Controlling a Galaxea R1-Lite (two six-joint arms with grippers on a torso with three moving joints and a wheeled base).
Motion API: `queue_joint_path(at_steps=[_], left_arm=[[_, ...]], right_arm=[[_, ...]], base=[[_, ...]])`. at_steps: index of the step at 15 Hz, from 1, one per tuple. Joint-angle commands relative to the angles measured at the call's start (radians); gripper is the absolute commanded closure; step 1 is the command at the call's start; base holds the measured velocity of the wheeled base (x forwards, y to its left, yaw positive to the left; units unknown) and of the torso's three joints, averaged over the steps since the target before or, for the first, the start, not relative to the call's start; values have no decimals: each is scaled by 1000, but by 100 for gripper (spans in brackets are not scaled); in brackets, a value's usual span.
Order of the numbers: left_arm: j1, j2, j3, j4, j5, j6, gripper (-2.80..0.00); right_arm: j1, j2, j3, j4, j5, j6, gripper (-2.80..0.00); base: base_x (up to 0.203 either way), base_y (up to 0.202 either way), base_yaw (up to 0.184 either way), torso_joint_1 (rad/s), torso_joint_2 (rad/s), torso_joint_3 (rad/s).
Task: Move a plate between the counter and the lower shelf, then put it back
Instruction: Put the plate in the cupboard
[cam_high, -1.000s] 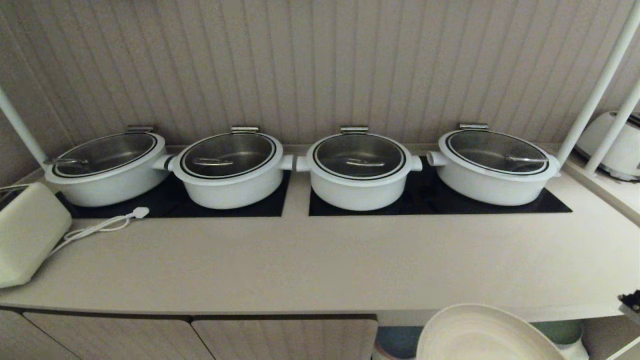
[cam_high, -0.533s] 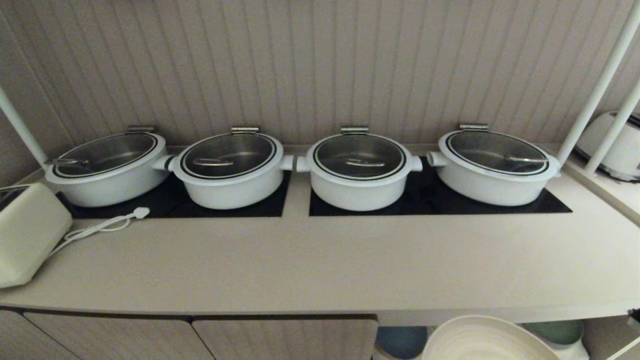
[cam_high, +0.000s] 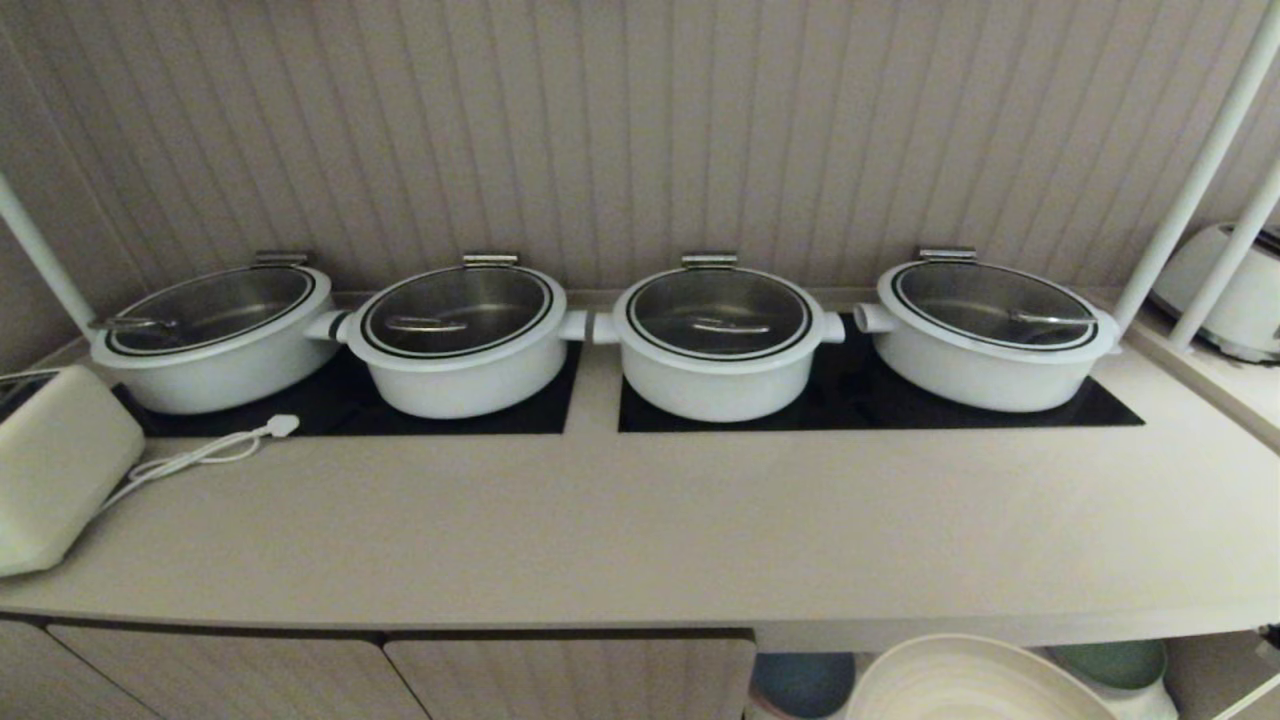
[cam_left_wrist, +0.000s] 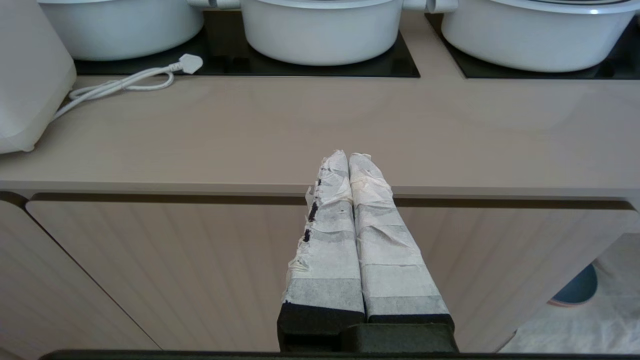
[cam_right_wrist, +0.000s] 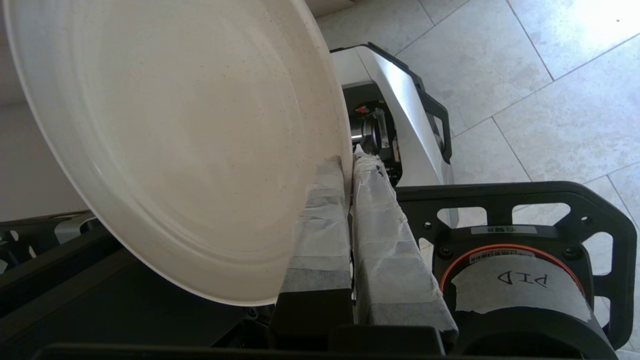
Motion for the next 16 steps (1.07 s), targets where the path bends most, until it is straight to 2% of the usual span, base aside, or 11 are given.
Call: queue_joint_path(at_steps=[1, 16], left_arm=[[0, 0, 0, 0, 0, 0, 0], [0, 0, 0, 0, 0, 0, 0]], right_arm=[[1, 4, 0, 2, 4, 4, 0], [27, -10, -10, 2, 12, 5, 0]], base=[[0, 0, 0, 0, 0, 0], [0, 0, 0, 0, 0, 0]])
